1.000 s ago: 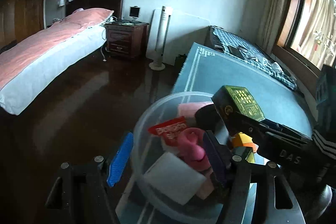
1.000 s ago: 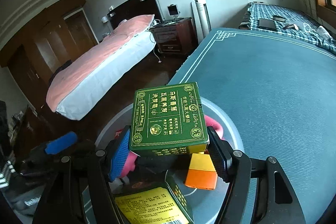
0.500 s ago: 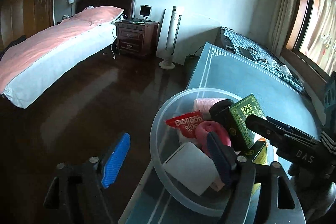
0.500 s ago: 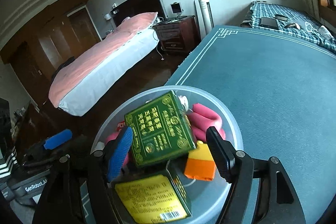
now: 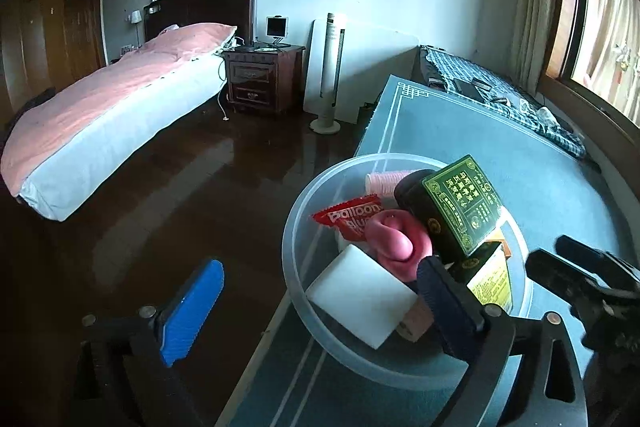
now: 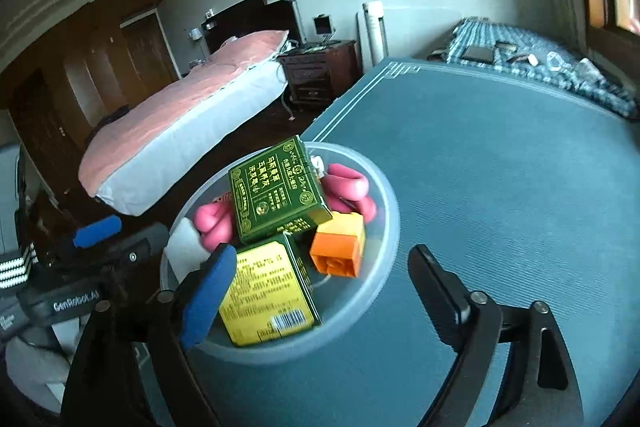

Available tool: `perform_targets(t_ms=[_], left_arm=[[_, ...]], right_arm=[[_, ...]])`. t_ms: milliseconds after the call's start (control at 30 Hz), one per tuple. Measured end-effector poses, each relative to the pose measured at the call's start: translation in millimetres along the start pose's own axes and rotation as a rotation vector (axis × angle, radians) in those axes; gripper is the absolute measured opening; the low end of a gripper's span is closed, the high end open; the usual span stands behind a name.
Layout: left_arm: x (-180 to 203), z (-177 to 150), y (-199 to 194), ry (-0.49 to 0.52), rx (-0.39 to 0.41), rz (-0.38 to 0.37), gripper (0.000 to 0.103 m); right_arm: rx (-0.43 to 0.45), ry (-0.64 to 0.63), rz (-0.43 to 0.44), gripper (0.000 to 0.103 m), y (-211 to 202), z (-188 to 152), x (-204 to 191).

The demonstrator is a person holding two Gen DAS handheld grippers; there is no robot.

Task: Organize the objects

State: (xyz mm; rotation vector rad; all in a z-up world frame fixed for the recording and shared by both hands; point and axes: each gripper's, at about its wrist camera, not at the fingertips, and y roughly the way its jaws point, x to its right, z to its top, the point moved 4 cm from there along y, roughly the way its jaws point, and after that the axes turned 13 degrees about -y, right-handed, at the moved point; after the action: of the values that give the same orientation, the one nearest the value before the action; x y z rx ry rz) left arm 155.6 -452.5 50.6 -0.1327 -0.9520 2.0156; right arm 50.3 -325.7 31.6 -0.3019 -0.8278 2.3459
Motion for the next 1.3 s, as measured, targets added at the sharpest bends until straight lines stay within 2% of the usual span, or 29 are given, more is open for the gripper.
perform_targets(t_ms=[100,400,600,867,1300], left_arm=[[-1.0,-2.4,-7.0,0.003,0.018,0.014,0.101],[7.2,-15.0,-27.2,0.046,0.065,0.031,0.103],[7.4,-23.5,-33.1,0.043,0.051,0.027,0.103],[-1.3,-29.7,-45.2,0.026,0.092,0.057,0.103],[-2.8,-27.2,-59.3,0.064,0.164,0.1,0.103]], right_arm=[[0.029,-0.02,-0.034,0.094,-14.7,-1.6,-3.8],[0.102,-0.014,-0.038,0.103,-50.0,-8.4,-14.2],[0.066,0.031,0.029,0.103,-52.2,-19.5,-21.1],[0.079,-0.046,-0.037,0.103,-63.7,-21.7,-35.2],[0.068,-0.022,0.009,0.103,-66.7,-19.5,-37.2]])
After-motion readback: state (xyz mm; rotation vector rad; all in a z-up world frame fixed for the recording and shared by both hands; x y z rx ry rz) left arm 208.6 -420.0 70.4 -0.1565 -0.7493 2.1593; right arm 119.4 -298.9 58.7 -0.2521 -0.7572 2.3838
